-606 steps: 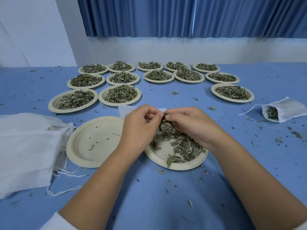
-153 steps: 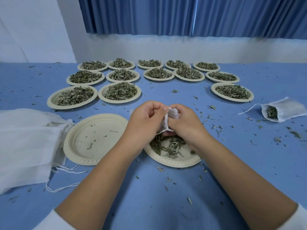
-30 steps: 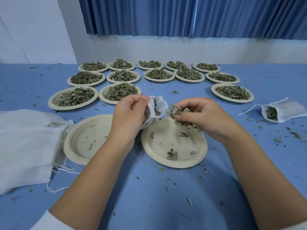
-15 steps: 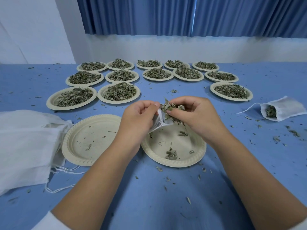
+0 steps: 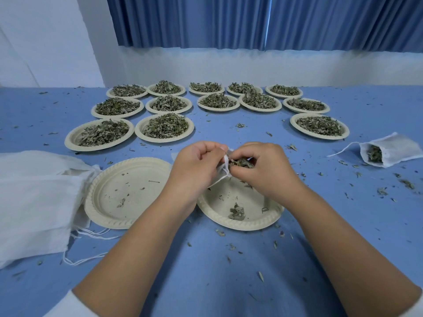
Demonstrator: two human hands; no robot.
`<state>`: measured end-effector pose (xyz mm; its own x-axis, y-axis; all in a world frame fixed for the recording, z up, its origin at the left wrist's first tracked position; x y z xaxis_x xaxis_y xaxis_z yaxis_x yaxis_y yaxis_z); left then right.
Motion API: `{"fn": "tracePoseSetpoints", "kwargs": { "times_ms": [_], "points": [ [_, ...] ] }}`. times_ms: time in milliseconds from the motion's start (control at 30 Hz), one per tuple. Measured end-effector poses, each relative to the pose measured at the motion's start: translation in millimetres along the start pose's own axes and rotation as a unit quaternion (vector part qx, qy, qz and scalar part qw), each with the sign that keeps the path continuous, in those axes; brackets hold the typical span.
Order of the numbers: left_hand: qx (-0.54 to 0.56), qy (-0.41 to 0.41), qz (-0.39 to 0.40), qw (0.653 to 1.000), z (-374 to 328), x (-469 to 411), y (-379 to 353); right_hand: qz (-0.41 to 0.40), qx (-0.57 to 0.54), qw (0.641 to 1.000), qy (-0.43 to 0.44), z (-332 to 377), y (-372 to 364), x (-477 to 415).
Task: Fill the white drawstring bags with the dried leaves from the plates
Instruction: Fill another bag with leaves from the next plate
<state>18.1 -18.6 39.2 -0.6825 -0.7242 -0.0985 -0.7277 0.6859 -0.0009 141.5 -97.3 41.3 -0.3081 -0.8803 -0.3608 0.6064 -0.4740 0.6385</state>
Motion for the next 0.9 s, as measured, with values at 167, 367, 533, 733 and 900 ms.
{"fn": "tracePoseSetpoints", "kwargs": {
  "times_ms": [167, 367, 533, 733, 900],
  "points": [
    [-0.018, 0.012, 0.014, 1.000, 2.8, 1.1, -4.1, 0.035, 0.056, 0.997, -0.029, -3.7, -3.1, -0.4],
    [-0.031, 0.013, -0.011, 0.999, 1.4, -0.5, 0.4, 0.029, -0.070, 0.995, -0.071, -4.0, 2.8, -2.3],
    [-0.011, 0.022, -0.028, 0.999, 0.7, -1.5, 2.6, 0.059, -0.189, 0.974, -0.110, -3.4, 7.1, -2.3],
    [0.003, 0.025, -0.040, 0.999, -1.4, -1.4, 3.7, 0.075, -0.302, 0.938, -0.155, 0.0, 9.3, -2.5],
    [0.008, 0.025, -0.031, 0.999, -1.7, -0.2, 3.1, 0.043, -0.246, 0.959, -0.134, -1.3, 10.6, -0.3]
  ]
}}
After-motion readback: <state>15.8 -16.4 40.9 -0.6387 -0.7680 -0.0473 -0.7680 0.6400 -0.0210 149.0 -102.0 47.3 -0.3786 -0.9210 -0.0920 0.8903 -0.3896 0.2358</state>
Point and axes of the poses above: each hand's wrist, its own x-axis away from the middle knuckle, its own y-axis out of the back of the hand, z = x × y, the point moved 2 cm from there along -x, towards the middle knuckle, and after that the axes turned 5 degrees about z, right-handed, at the moved point
